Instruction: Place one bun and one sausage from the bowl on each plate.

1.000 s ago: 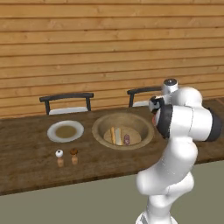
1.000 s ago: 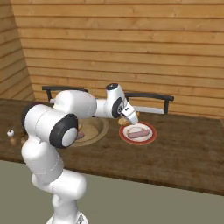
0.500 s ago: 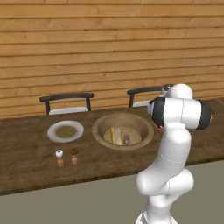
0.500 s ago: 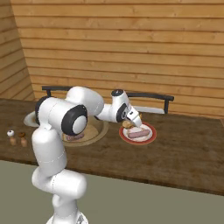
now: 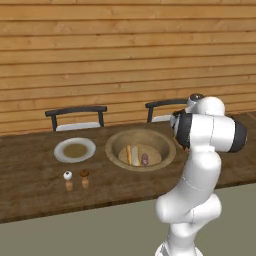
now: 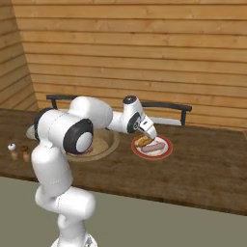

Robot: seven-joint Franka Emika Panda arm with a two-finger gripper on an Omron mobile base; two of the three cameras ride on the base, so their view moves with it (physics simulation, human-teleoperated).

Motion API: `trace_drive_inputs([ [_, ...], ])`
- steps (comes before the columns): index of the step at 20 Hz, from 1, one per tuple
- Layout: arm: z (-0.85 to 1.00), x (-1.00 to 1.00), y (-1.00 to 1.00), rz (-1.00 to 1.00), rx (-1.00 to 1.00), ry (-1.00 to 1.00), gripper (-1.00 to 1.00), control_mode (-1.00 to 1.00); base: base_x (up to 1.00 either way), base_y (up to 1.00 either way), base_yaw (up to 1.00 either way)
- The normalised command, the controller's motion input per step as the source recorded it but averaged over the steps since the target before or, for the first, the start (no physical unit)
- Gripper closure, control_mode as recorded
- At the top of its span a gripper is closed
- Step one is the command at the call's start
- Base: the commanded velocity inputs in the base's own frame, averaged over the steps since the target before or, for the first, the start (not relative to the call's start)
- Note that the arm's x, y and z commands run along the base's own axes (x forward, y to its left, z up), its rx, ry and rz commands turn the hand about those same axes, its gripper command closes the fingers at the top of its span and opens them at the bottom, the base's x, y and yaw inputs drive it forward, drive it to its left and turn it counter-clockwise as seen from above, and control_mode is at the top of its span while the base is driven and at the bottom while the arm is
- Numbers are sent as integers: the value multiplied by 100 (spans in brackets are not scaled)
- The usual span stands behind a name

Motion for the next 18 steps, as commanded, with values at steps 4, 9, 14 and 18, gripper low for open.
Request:
trace_drive_inputs([
  [4, 100, -46, 86, 25, 0, -3, -100, -100, 0, 0, 0],
  [9, 70, -62, 100, 34, 0, 15, -100, -100, 0, 0, 0],
  [14, 5, -62, 100, 32, 15, 25, -100, -100, 0, 0, 0],
  [18, -58, -48, 100, 19, 22, 14, -100, -100, 0, 0, 0],
])
